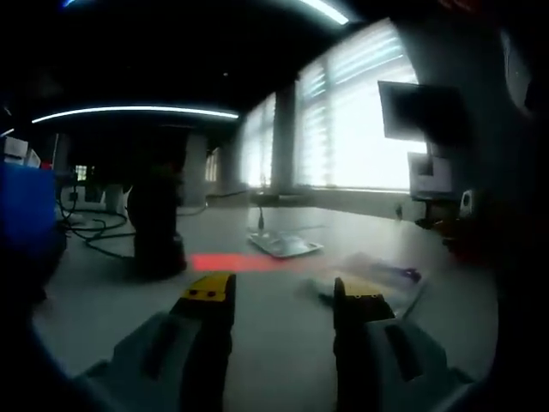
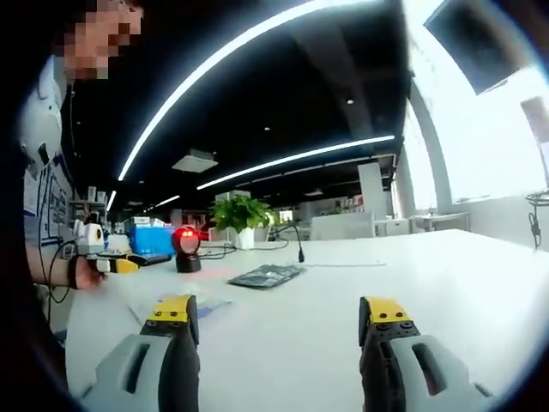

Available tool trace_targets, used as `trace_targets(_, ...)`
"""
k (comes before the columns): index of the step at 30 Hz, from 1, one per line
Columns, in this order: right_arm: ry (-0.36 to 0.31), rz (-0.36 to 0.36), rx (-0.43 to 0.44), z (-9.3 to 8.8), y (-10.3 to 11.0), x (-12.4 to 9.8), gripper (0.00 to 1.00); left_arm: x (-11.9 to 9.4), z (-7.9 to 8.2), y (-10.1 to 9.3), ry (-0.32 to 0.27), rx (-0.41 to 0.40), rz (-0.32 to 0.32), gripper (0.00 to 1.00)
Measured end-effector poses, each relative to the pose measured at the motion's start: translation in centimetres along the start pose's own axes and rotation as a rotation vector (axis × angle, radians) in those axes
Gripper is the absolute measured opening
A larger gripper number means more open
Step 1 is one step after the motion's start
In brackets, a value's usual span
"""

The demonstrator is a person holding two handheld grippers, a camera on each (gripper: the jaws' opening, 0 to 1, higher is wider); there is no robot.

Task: Clip sheet goods on table flip sheet goods clip sheet goods scan sheet goods put sheet goods back to table

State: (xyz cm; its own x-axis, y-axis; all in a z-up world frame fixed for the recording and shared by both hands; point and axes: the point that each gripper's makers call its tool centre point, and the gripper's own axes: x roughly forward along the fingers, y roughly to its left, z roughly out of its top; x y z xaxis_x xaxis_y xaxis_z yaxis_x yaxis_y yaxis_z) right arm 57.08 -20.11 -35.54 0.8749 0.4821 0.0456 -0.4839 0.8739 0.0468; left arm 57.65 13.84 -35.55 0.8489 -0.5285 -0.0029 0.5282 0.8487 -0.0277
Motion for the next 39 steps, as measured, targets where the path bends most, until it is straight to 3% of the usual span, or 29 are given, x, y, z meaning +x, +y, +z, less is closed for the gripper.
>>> trace_targets(4,0.038,0.000,-0.056,-0.6,0.6,0.2,0.66,0.1,0.3,-0.5,-0.015,0.019,-0.019,0.44)
trace_targets(13,0.050,-0.024,-0.103,-0.7,0.7,0.4,0.63,-0.1,0.6,0.7,-0.030,-0.005,0.004,0.44)
trace_targets(27,0.043,-0.039,-0.094,-0.6,0.2,0.3,0.59,0.1,0.2,0.3,-0.013,0.026,-0.017,0.43)
trace_targets(39,0.035,-0.053,-0.052,-0.5,-0.5,0.1,0.58,0.0,0.6,0.6,-0.031,0.023,0.002,0.43)
